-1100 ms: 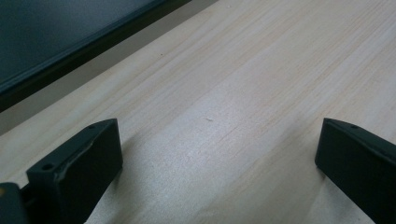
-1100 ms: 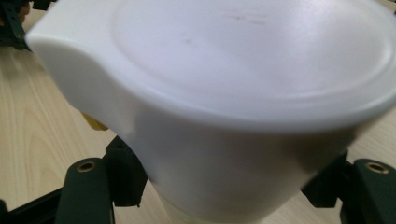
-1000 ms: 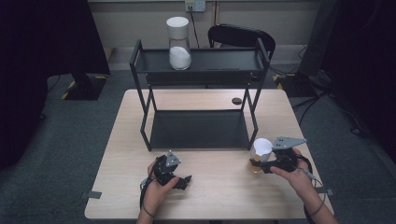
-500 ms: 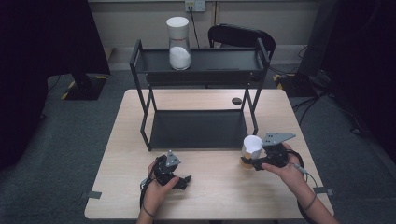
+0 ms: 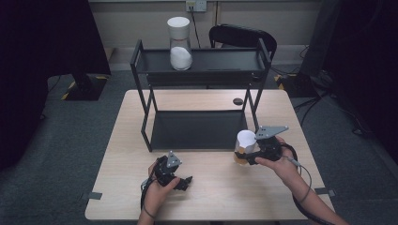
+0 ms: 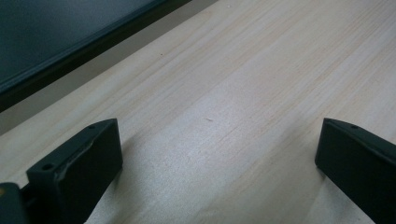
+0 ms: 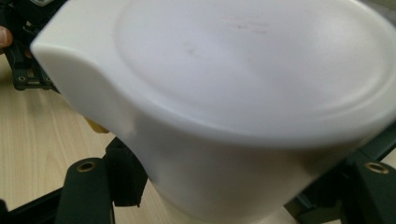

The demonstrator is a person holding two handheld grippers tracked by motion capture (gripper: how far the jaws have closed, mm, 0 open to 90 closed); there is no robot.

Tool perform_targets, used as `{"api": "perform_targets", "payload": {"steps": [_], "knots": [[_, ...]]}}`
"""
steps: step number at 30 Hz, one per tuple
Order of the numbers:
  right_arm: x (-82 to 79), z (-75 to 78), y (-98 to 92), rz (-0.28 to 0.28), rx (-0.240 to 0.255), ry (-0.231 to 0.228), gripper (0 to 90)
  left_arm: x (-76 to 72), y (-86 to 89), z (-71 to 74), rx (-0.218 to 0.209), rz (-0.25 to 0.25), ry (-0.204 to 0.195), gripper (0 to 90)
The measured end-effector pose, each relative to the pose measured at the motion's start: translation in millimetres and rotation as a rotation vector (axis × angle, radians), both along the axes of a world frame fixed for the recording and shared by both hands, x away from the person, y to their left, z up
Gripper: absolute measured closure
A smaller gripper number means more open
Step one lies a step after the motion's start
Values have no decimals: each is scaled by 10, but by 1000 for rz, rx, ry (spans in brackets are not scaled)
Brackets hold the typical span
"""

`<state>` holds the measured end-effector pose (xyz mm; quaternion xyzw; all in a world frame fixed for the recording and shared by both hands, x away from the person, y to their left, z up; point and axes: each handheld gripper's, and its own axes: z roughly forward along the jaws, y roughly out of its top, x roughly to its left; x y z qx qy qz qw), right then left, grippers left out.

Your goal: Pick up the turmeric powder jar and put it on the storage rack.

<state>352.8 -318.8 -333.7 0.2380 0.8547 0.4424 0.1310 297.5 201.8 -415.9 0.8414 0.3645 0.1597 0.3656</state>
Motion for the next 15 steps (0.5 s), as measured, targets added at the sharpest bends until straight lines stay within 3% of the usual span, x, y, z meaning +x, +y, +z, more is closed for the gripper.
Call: {"api": "perform_targets", "payload": {"steps": [15], "knots": [[133, 139, 153, 22, -20, 5, 302, 0, 0, 0, 0, 0, 0, 1]]}}
